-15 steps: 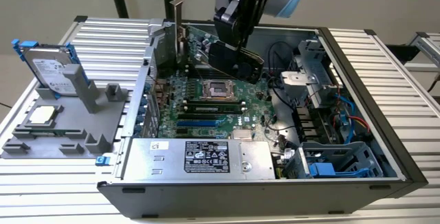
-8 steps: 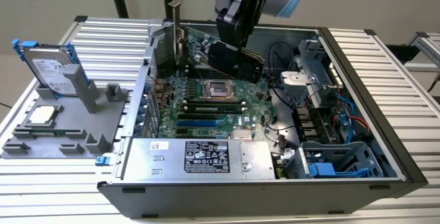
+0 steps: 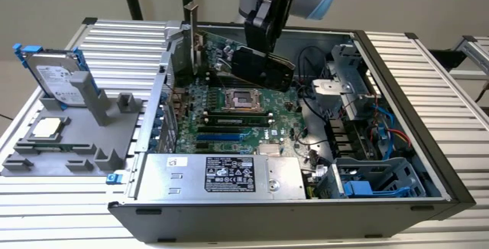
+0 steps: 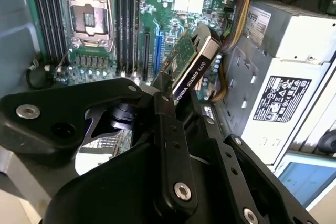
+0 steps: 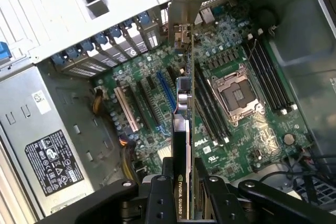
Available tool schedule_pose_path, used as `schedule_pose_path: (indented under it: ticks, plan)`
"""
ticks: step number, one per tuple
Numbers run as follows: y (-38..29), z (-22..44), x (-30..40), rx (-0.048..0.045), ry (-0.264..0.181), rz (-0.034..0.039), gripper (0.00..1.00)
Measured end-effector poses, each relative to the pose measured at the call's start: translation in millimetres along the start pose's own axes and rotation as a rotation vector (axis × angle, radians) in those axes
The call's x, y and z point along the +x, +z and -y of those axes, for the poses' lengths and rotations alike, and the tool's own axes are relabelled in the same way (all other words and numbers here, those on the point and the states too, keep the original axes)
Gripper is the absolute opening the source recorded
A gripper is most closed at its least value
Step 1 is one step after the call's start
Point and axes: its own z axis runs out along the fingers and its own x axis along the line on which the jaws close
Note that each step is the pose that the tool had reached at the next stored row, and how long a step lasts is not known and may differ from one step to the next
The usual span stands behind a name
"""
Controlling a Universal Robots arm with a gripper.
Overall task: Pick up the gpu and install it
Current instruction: 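Insert the gpu into the slot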
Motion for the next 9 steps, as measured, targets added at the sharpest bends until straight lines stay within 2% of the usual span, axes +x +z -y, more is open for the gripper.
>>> schedule_pose_path:
  ticks: [9]
  plan:
    - [-0.1, 0.4, -0.2, 0.0007, -0.080, -0.0042, 0.00]
